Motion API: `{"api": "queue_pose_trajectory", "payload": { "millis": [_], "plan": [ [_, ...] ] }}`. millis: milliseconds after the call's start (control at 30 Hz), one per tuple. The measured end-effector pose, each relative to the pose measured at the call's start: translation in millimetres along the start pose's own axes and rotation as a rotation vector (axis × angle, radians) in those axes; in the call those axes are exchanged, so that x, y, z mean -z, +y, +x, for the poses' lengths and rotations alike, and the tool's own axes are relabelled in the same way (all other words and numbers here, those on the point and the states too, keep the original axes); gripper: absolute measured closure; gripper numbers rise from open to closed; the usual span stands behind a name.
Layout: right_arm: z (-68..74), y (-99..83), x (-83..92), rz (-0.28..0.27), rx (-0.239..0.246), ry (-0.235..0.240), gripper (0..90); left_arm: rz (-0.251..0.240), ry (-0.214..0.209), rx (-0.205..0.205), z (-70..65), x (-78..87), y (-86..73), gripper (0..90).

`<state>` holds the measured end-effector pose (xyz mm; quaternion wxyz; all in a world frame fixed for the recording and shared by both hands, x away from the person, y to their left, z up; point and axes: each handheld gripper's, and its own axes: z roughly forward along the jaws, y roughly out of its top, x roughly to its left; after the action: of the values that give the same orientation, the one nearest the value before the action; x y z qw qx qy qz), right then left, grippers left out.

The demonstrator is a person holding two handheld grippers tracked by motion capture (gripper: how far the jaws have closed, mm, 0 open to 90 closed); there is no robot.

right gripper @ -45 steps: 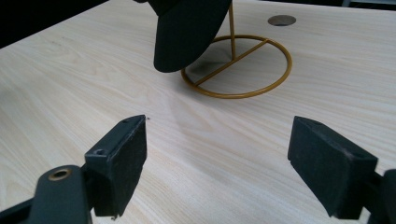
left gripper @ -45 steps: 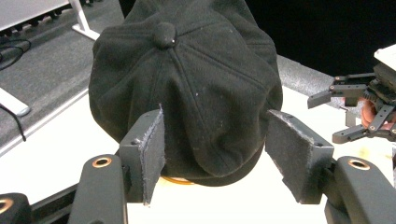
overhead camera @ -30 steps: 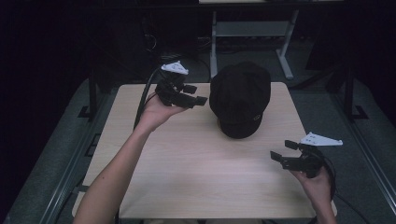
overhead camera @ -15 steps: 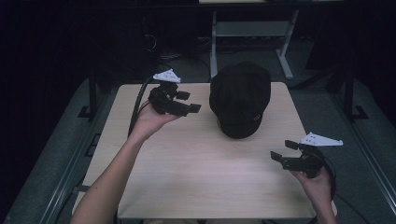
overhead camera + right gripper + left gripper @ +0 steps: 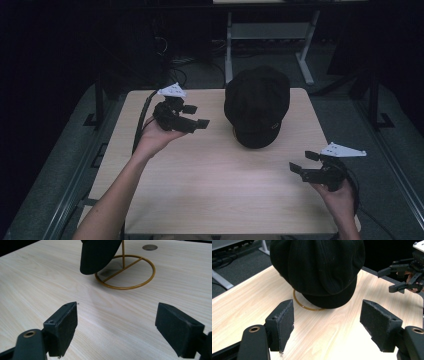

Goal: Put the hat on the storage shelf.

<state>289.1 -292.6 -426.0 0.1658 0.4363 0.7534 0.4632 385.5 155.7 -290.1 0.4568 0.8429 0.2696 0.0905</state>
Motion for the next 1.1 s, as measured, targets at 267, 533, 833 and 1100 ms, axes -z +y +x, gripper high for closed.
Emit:
{"api": "queue_pose_trajectory", "payload": {
  "millis": [267, 533, 833, 1100],
  "plan": [
    [1.3, -0.2, -1.7, 0.007, 0.008, -0.004, 17.7, -0.004, 0.005, 0.023, 3.5, 3.8, -15.2, 25.9],
    [3.0, -0.7, -2.9, 0.014, 0.014, -0.011, 17.6, 0.003, 0.01, 0.041, 6.7, 8.3, -29.9, 25.5],
    [2.8, -1.4, -3.2, 0.018, 0.017, -0.017, 17.5, -0.002, 0.021, 0.055, 9.4, 13.2, -46.6, 25.2],
    [2.9, -1.5, -1.7, 0.016, 0.014, -0.019, 17.5, -0.007, 0.026, 0.061, 7.6, 14.0, -56.4, 25.3]
  ]
}}
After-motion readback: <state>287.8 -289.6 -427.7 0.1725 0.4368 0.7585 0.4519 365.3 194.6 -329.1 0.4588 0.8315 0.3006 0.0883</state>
